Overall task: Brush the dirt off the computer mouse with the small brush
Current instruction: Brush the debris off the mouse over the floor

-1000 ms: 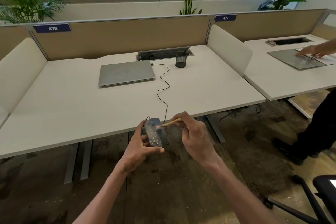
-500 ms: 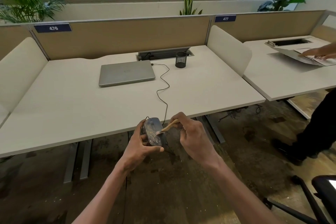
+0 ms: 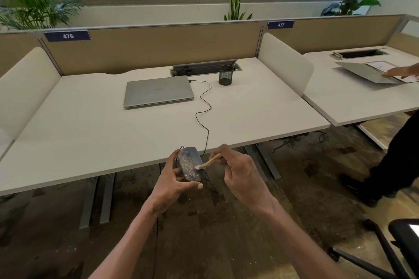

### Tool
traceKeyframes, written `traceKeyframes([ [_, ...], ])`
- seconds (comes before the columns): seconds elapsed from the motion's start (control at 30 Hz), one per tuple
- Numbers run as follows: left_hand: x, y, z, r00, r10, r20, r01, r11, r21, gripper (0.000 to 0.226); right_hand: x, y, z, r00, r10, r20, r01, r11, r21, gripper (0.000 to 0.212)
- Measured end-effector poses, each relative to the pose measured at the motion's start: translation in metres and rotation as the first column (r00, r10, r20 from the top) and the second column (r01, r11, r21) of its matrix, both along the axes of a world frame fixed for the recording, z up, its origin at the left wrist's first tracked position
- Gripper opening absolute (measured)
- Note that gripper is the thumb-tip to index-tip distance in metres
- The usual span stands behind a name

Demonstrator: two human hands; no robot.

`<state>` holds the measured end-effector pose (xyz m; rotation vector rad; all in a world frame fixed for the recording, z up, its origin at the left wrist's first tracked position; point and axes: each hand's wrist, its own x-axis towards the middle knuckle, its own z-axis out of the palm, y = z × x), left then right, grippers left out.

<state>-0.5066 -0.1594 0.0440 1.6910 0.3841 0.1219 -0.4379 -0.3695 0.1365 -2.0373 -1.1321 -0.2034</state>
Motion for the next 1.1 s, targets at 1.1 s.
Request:
traceKeyframes([
  [1.1,0.004,0.012,-0.005,0.997,0.062,0.048,-0.065,0.997,0.046,0.132,-0.009,-0.009,-0.012,0.999,-0.027,-0.047,0.029,0.999,0.029,0.022],
])
